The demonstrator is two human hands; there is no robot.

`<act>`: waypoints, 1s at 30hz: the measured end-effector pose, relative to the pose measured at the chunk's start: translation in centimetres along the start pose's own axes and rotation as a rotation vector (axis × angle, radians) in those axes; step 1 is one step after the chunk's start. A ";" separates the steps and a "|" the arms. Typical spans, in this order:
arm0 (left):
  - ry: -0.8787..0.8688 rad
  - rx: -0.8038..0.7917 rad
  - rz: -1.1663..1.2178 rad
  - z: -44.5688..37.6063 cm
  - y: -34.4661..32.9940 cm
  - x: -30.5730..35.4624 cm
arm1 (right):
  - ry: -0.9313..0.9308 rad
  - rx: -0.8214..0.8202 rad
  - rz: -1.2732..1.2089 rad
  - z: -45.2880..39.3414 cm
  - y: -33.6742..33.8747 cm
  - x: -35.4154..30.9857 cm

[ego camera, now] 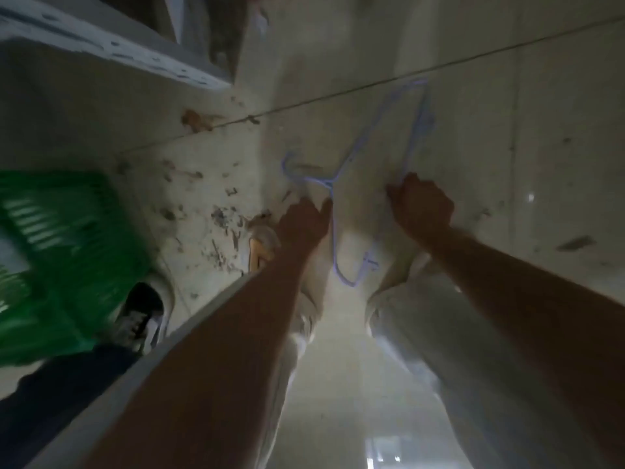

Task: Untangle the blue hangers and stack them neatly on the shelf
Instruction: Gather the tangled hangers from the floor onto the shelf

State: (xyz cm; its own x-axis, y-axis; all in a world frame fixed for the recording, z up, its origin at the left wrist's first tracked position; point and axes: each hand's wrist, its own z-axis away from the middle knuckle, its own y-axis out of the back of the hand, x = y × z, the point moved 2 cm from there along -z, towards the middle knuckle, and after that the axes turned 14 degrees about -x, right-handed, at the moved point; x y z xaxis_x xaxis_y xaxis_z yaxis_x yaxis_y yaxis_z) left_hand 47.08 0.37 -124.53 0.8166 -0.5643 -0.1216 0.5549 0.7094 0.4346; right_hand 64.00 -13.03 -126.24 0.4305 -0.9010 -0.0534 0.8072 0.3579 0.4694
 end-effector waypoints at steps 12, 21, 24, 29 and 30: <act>-0.072 -0.050 0.416 2.1 -1.2 2.4 | -0.116 0.054 -0.444 3.4 1.0 0.3; -0.083 -0.176 1.349 19.3 15.8 2.1 | 0.020 -0.024 -0.850 20.5 15.4 -1.7; -0.134 -0.189 1.374 25.7 22.0 1.9 | 0.042 0.010 -0.946 27.0 20.4 -2.0; -0.253 -0.364 1.359 38.8 32.8 2.3 | 0.119 0.013 -1.224 39.7 27.4 -2.0; -0.302 -0.391 1.340 41.3 34.6 2.4 | 0.142 0.041 -1.283 42.0 28.6 -2.0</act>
State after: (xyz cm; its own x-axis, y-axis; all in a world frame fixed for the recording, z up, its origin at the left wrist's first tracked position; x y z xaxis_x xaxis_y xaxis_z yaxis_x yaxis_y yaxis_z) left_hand 61.72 6.11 -72.87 0.7130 0.5826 0.3902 -0.5477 0.8102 -0.2088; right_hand 69.24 -11.27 -75.71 -0.5979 -0.5579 -0.5756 0.6613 -0.7491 0.0393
